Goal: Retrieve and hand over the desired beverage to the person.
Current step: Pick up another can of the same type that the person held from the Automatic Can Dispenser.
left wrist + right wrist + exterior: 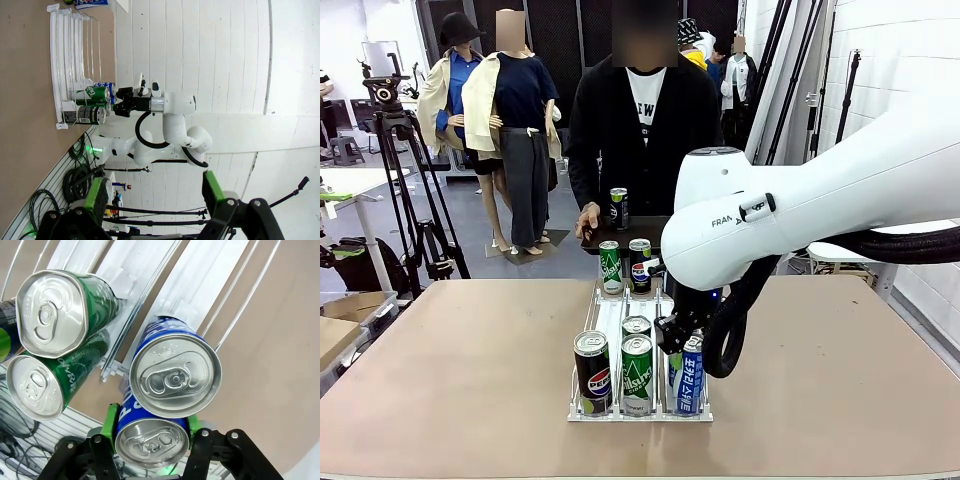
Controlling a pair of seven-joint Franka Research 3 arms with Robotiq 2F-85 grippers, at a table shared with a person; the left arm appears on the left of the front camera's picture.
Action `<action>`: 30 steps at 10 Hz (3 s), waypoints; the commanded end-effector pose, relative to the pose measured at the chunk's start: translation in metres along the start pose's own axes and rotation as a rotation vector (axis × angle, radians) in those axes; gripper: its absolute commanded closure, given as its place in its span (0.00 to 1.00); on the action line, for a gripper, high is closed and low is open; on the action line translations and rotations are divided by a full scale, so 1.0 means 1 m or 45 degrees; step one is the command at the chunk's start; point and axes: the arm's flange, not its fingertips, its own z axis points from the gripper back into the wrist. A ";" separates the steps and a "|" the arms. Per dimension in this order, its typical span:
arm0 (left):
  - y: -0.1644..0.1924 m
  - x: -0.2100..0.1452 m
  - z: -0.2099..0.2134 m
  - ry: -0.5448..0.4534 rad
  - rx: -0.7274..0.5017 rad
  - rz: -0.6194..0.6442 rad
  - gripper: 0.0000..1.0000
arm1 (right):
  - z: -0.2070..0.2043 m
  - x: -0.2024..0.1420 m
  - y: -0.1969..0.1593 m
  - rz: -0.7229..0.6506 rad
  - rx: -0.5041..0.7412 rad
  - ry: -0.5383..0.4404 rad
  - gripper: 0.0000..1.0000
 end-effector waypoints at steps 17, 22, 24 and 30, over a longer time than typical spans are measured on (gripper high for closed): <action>-0.001 -0.001 0.001 -0.009 0.010 -0.001 0.00 | 0.097 -0.029 0.040 0.137 -0.130 0.064 1.00; -0.001 -0.001 0.001 -0.009 0.010 -0.001 0.00 | 0.151 -0.050 0.047 0.159 -0.202 0.001 1.00; -0.001 -0.001 0.001 -0.009 0.010 -0.001 0.00 | 0.179 -0.062 0.044 0.174 -0.234 -0.011 1.00; -0.001 -0.001 0.001 -0.009 0.010 -0.001 0.00 | 0.246 -0.101 -0.016 0.169 -0.276 -0.020 1.00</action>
